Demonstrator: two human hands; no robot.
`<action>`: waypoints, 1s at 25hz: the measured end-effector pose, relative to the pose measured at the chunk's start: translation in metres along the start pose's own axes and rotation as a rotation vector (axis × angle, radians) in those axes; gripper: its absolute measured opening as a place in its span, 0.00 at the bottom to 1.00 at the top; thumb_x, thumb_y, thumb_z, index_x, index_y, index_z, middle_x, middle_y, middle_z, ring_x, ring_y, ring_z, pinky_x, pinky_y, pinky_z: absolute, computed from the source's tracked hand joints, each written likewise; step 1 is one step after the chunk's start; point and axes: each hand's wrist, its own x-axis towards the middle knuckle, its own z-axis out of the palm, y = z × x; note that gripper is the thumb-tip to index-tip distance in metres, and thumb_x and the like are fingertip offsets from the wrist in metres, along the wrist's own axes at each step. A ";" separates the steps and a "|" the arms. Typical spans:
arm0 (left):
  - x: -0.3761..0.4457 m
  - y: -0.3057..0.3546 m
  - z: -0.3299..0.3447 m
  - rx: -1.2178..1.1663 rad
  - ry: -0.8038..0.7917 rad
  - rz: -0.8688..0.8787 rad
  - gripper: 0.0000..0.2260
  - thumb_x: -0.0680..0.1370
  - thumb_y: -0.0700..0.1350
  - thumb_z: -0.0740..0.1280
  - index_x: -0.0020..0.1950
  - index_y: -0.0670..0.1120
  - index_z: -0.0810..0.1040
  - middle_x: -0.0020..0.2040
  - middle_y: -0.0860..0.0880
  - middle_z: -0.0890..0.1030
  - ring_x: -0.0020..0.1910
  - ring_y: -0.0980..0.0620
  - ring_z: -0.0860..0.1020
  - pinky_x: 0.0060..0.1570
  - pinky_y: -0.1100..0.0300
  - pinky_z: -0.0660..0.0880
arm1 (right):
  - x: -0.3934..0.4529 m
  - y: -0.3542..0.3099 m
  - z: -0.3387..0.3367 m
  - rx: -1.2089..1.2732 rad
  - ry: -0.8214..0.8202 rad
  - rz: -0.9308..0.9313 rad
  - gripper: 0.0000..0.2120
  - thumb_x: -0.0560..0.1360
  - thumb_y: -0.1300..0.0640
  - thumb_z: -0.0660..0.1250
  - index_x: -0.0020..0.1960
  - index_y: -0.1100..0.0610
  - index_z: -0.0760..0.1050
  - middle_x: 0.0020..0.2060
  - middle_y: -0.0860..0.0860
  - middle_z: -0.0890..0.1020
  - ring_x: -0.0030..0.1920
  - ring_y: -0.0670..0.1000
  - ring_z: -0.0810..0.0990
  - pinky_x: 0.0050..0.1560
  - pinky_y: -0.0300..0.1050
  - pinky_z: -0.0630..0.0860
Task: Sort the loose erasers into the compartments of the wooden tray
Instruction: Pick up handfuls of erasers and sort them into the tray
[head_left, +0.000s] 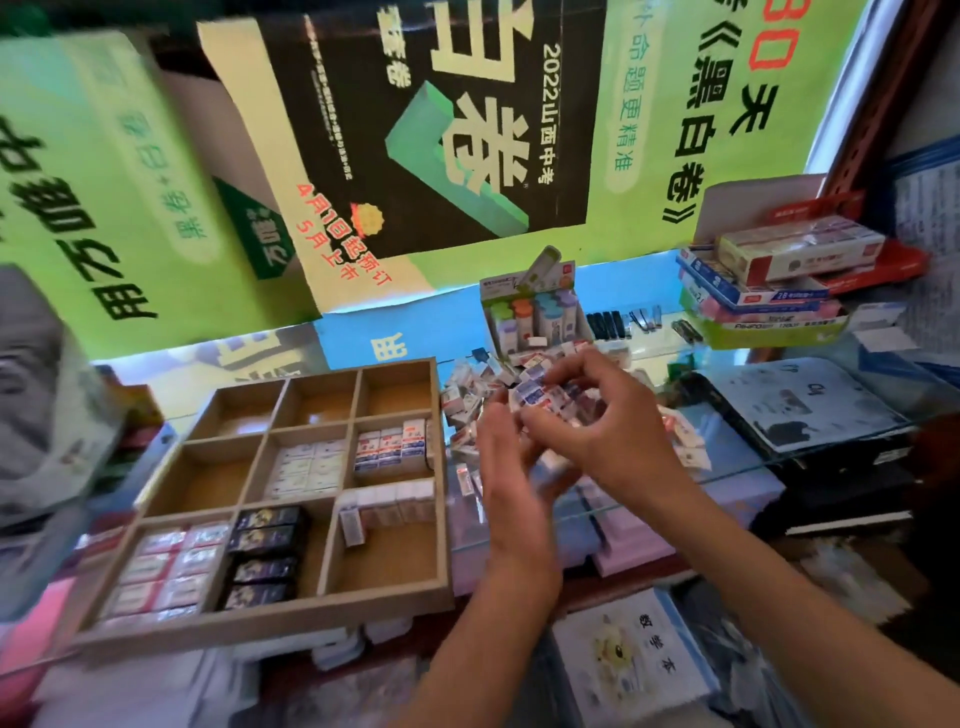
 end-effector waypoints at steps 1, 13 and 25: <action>0.001 0.014 -0.006 -0.181 -0.007 -0.110 0.20 0.79 0.59 0.60 0.60 0.47 0.80 0.55 0.45 0.84 0.53 0.50 0.83 0.48 0.53 0.79 | -0.006 -0.010 0.017 -0.047 -0.020 -0.057 0.12 0.68 0.49 0.75 0.47 0.49 0.76 0.42 0.44 0.80 0.42 0.41 0.76 0.43 0.39 0.75; 0.010 0.110 -0.135 -0.237 0.231 -0.153 0.08 0.82 0.38 0.63 0.60 0.37 0.75 0.49 0.38 0.84 0.42 0.48 0.85 0.37 0.57 0.82 | -0.002 -0.072 0.124 0.194 -0.256 0.287 0.05 0.71 0.58 0.77 0.45 0.54 0.82 0.37 0.51 0.85 0.38 0.51 0.85 0.38 0.51 0.83; 0.028 0.108 -0.177 0.234 0.398 -0.151 0.11 0.81 0.55 0.63 0.58 0.50 0.74 0.47 0.47 0.85 0.45 0.50 0.85 0.50 0.49 0.82 | 0.084 -0.052 0.137 -0.492 -0.762 -0.018 0.12 0.79 0.61 0.67 0.60 0.52 0.81 0.55 0.47 0.80 0.53 0.47 0.78 0.53 0.45 0.75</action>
